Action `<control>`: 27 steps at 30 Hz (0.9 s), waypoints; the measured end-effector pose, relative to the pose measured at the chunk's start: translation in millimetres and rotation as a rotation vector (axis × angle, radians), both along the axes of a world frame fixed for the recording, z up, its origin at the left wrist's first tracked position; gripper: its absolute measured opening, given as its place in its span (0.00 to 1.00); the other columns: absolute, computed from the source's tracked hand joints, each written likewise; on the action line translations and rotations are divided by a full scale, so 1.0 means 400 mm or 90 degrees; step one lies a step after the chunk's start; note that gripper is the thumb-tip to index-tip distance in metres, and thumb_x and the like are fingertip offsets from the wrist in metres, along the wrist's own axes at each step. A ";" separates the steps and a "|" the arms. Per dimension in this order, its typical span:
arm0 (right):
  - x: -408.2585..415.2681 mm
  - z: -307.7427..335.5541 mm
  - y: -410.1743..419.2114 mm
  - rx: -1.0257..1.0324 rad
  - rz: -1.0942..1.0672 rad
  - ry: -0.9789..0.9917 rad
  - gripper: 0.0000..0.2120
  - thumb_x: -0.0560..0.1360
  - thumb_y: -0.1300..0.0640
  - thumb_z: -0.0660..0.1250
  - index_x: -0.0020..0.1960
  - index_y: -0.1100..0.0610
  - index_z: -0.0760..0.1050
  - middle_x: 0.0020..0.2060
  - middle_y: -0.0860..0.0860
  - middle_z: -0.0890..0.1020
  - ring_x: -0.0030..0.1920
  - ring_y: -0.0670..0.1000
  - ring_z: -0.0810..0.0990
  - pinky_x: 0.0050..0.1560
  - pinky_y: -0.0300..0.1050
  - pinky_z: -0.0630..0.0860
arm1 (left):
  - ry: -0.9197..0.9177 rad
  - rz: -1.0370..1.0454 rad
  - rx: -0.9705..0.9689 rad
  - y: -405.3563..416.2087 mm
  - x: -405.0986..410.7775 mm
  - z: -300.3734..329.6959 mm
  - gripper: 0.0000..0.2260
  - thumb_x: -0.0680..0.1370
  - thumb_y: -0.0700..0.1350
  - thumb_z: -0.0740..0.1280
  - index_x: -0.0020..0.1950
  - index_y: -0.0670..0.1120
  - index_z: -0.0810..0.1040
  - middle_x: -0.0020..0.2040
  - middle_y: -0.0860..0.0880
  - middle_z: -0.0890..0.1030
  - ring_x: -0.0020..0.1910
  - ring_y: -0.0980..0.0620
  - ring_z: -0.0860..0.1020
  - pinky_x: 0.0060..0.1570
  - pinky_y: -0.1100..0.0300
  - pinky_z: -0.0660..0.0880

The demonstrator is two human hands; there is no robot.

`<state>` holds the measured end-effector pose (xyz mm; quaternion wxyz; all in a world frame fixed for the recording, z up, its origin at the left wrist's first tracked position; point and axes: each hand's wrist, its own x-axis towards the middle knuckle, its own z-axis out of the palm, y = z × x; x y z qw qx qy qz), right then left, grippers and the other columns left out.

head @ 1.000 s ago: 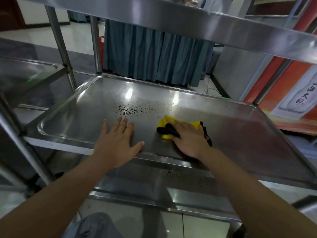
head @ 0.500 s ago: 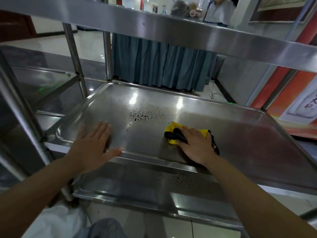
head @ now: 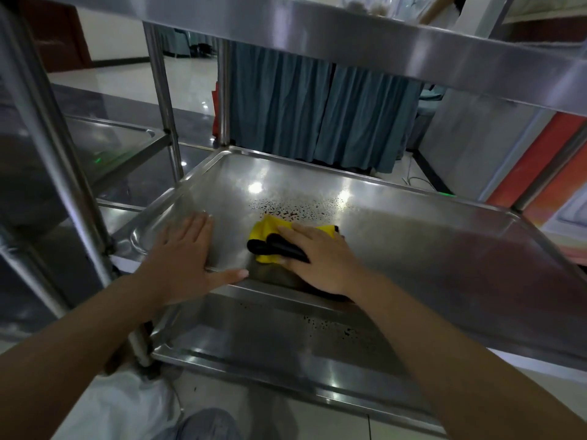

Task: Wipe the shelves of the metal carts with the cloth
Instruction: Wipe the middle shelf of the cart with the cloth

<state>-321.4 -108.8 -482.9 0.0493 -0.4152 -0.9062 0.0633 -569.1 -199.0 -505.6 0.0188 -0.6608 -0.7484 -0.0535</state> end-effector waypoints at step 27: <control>-0.007 -0.034 0.023 0.059 -0.110 0.028 0.23 0.79 0.39 0.53 0.73 0.33 0.53 0.75 0.40 0.59 0.75 0.48 0.56 0.70 0.70 0.50 | -0.016 0.016 -0.020 0.028 -0.098 -0.028 0.58 0.57 0.85 0.38 0.79 0.50 0.50 0.79 0.46 0.51 0.78 0.46 0.49 0.74 0.44 0.48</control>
